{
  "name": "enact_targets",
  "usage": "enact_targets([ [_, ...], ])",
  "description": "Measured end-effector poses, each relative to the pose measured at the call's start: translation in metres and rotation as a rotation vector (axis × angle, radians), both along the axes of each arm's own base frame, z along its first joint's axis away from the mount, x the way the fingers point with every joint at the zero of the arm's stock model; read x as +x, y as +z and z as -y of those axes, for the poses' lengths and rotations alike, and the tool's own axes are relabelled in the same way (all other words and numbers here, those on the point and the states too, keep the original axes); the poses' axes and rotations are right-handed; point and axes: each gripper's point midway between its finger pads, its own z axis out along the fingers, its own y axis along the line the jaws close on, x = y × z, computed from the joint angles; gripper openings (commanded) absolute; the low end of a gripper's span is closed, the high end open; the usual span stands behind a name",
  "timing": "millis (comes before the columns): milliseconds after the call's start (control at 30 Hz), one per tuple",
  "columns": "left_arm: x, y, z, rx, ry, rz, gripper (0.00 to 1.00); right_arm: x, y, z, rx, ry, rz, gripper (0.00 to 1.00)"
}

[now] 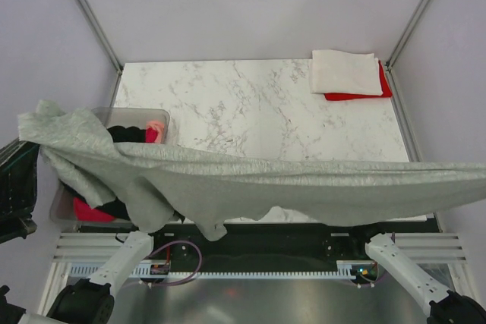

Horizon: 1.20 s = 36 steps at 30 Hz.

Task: Fold and stack the t-shirts

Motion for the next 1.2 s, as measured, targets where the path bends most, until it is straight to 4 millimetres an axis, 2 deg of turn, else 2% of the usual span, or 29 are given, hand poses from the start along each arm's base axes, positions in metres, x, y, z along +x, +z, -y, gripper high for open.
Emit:
enact_targets([
  [100,-0.007,0.006,0.000,0.001,-0.008,0.038,0.02,0.001,0.007,0.004,0.001,-0.029,-0.001,0.00],
  [167,-0.002,0.008,0.002,0.004,-0.011,0.041,0.02,0.011,0.013,0.004,-0.004,-0.056,-0.017,0.00],
  [233,0.013,0.009,0.005,0.007,-0.005,0.029,0.02,0.031,0.017,0.000,-0.021,-0.095,-0.059,0.00],
  [300,0.042,0.008,0.008,0.007,0.011,-0.008,0.02,0.061,0.018,-0.007,-0.043,-0.143,-0.121,0.00],
  [333,0.062,0.006,0.010,0.007,0.023,-0.038,0.02,0.078,0.016,-0.011,-0.059,-0.164,-0.160,0.00],
  [433,0.136,-0.003,0.019,0.015,0.058,-0.151,0.02,0.148,0.006,-0.036,-0.126,-0.228,-0.310,0.00],
  [500,0.204,-0.019,0.028,0.030,0.082,-0.256,0.02,0.206,-0.010,-0.060,-0.200,-0.280,-0.431,0.00],
  [567,0.276,-0.047,0.039,0.053,0.106,-0.375,0.02,0.264,-0.035,-0.085,-0.286,-0.328,-0.546,0.00],
  [633,0.355,-0.093,0.046,0.086,0.137,-0.522,0.02,0.322,-0.077,-0.100,-0.373,-0.365,-0.672,0.00],
  [667,0.397,-0.123,0.048,0.102,0.152,-0.603,0.02,0.351,-0.103,-0.103,-0.410,-0.374,-0.739,0.00],
  [700,0.428,-0.150,0.049,0.114,0.165,-0.668,0.02,0.380,-0.133,-0.100,-0.434,-0.384,-0.808,0.00],
  [733,0.472,-0.195,0.049,0.133,0.179,-0.772,0.02,0.404,-0.163,-0.093,-0.447,-0.394,-0.876,0.00],
  [800,0.537,-0.276,0.046,0.161,0.198,-0.930,0.02,0.445,-0.228,-0.077,-0.458,-0.404,-0.996,0.00],
  [900,0.612,-0.415,0.037,0.199,0.213,-1.172,0.02,0.490,-0.315,-0.061,-0.466,-0.382,-1.144,0.00],
  [933,0.627,-0.450,0.035,0.206,0.215,-1.226,0.02,0.506,-0.339,-0.060,-0.465,-0.368,-1.173,0.00],
  [967,0.640,-0.494,0.032,0.217,0.218,-1.298,0.04,0.523,-0.362,-0.062,-0.466,-0.341,-1.198,0.01],
  [1000,0.651,-0.529,0.028,0.222,0.221,-1.355,0.08,0.538,-0.382,-0.065,-0.475,-0.315,-1.227,0.07],
  [1067,0.664,-0.583,0.022,0.224,0.227,-1.437,0.31,0.578,-0.414,-0.078,-0.469,-0.252,-1.230,0.56],
  [1100,0.665,-0.596,0.019,0.218,0.226,-1.465,0.48,0.592,-0.429,-0.084,-0.472,-0.217,-1.244,0.90],
  [1133,0.664,-0.607,0.017,0.215,0.225,-1.493,0.70,0.603,-0.436,-0.089,-0.477,-0.191,-1.244,0.96],
  [1200,0.661,-0.608,0.014,0.195,0.224,-1.521,0.80,0.620,-0.445,-0.099,-0.485,-0.133,-1.240,0.98],
])
